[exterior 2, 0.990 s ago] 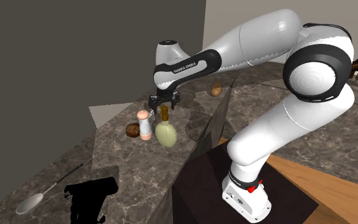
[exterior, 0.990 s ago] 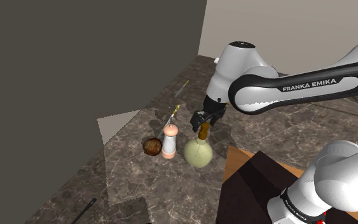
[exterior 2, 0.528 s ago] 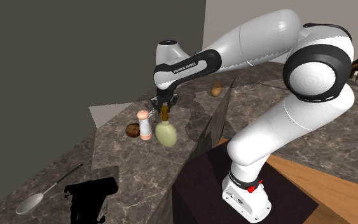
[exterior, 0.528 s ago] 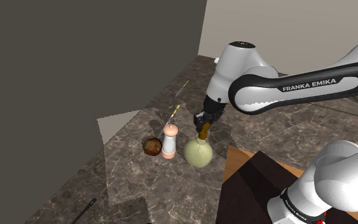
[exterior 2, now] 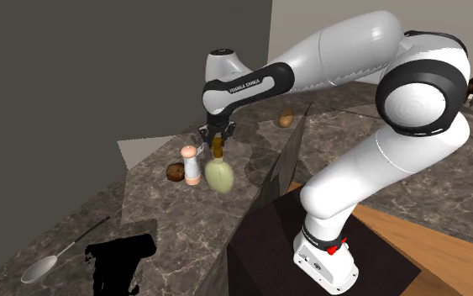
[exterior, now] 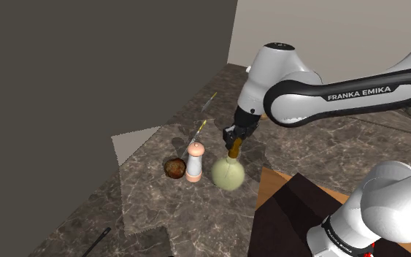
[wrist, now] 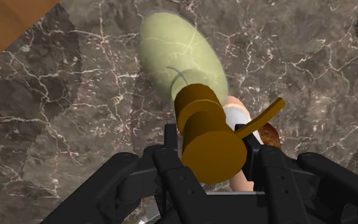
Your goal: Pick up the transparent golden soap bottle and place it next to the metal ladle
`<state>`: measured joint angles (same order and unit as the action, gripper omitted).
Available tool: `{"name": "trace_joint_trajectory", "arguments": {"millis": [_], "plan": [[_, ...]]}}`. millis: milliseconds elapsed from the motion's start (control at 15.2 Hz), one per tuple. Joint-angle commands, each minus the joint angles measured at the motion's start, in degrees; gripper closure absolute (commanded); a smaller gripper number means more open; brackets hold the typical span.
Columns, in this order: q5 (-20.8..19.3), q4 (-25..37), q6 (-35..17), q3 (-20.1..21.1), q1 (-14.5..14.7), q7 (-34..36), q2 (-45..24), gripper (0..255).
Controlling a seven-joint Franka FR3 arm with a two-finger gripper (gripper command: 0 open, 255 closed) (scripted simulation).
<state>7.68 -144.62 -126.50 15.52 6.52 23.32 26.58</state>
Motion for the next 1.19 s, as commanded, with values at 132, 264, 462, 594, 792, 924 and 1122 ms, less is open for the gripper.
{"name": "trace_joint_trajectory", "arguments": {"millis": [132,264,462,594,792,924,1122], "plan": [[-0.09,2.17,3.28,-0.36,-0.01,-0.02,1.14,255],[-0.17,3.38,4.95,-0.55,-0.03,-0.04,1.60,255],[-0.29,5.27,7.41,-0.81,-0.09,-0.06,2.18,255],[-0.38,6.58,9.03,-0.98,-0.13,-0.06,2.48,255],[-0.52,8.63,11.42,-1.22,-0.20,-0.05,2.83,255],[-0.62,10.04,12.99,-1.37,-0.25,-0.04,2.99,255],[-0.78,12.24,15.33,-1.59,-0.33,-0.01,3.13,255]]}}
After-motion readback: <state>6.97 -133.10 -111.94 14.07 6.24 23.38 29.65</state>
